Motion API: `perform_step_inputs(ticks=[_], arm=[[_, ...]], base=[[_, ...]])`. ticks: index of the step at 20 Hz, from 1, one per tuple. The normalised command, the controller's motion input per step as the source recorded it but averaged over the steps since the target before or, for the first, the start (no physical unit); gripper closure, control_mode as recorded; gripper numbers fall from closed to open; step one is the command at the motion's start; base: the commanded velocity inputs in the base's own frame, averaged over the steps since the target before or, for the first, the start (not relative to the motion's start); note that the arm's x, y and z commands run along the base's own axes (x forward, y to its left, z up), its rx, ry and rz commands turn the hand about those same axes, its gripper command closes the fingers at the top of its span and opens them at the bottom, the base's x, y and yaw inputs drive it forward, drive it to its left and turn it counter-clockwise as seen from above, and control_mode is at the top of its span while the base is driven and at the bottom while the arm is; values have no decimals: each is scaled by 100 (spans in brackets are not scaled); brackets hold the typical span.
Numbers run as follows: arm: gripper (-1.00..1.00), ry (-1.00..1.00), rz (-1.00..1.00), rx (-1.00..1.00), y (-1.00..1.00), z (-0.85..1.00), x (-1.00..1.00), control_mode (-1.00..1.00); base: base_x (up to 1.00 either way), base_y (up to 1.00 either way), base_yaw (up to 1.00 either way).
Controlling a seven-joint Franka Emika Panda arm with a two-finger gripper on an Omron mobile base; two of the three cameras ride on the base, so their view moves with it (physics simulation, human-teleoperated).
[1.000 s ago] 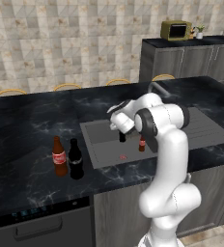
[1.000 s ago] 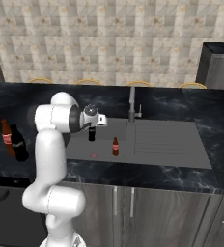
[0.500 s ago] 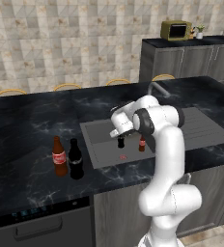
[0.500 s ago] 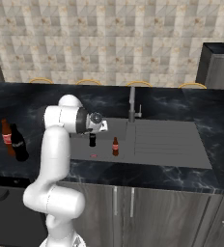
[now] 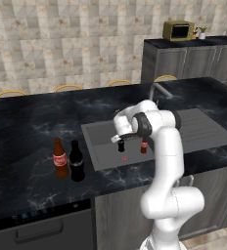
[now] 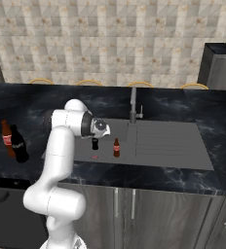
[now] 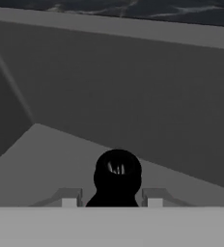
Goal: Place the large bottle from the dining counter next to the other large bottle outside the sink, and place the small bottle from the dining counter next to the other small bottle inside the sink.
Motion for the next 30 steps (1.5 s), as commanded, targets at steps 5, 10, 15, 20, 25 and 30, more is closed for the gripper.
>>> perform_step_inputs(ticks=[5,10,15,20,25,30], arm=[[100,0,0,0,11,-16,51,-100],[100,0,0,1,11,-24,57,-100],[100,0,1,2,9,-29,58,-100],[100,0,2,0,12,-33,40,-100],[100,0,2,0,18,-24,13,-100],[100,0,1,0,20,-3,0,-100]], base=[[0,0,0],[0,0,0],[0,0,0],[0,0,0],[0,0,0],[0,0,0]])
